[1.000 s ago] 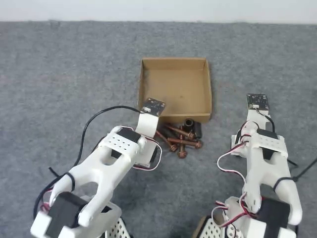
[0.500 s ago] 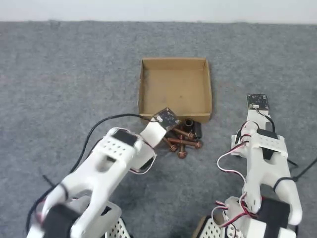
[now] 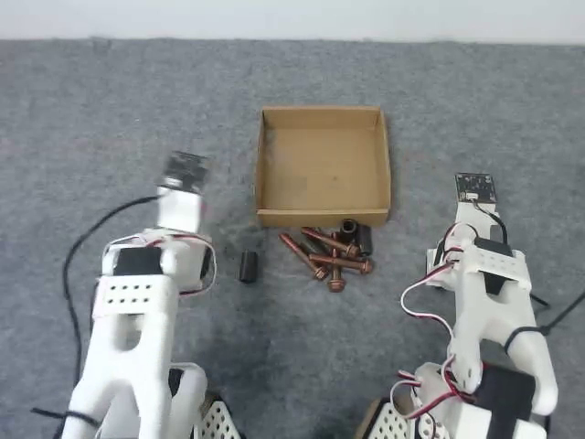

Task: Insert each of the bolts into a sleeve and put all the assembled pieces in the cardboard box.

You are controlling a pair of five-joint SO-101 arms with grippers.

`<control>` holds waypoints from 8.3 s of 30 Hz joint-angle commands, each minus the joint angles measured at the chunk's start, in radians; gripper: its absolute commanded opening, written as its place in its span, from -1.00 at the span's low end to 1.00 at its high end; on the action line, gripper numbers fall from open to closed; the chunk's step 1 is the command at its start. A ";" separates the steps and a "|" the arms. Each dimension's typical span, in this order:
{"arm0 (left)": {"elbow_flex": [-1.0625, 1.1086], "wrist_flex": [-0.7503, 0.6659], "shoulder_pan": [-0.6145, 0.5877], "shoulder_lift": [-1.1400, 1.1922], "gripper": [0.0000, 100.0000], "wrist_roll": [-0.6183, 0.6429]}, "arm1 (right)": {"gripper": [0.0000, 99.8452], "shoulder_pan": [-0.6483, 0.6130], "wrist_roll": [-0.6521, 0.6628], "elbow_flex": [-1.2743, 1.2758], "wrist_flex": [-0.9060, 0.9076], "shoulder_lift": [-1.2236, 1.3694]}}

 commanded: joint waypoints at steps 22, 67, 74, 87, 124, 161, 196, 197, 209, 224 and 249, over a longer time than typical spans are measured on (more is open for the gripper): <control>-0.199 -0.072 -0.026 0.371 -0.61 0.436 | -0.99 0.012 0.012 -0.060 -0.002 -0.004; -0.437 -0.170 0.161 0.694 -0.98 0.051 | -0.99 0.012 0.012 -0.061 -0.002 -0.004; -0.446 -0.227 0.193 0.694 -0.97 0.052 | -0.99 0.012 0.012 -0.063 -0.002 -0.004; -0.782 0.213 0.140 0.712 -0.97 -0.368 | -0.99 0.012 0.012 -0.069 -0.002 -0.002; -1.291 0.368 0.080 1.306 -0.77 -1.028 | -0.99 0.010 0.055 -0.072 -0.002 -0.002; -0.800 0.049 0.029 0.916 -0.98 0.379 | -0.99 -0.010 0.087 -0.071 -0.002 -0.002; -0.684 -0.120 0.026 0.885 -0.85 0.471 | -0.99 -0.005 0.087 -0.069 0.001 -0.002; -0.679 -0.123 0.026 0.885 -0.85 0.471 | -0.99 -0.005 0.087 -0.069 0.002 -0.002; -0.624 -0.186 0.077 0.893 -0.88 0.476 | -0.99 -0.004 0.089 -0.069 0.007 -0.002; -0.616 -0.137 0.087 0.850 -0.98 0.468 | -0.99 -0.004 0.089 -0.069 0.005 -0.002; -0.171 -0.333 -0.032 0.476 -0.98 0.468 | -0.99 -0.002 0.089 -0.094 -0.096 -0.012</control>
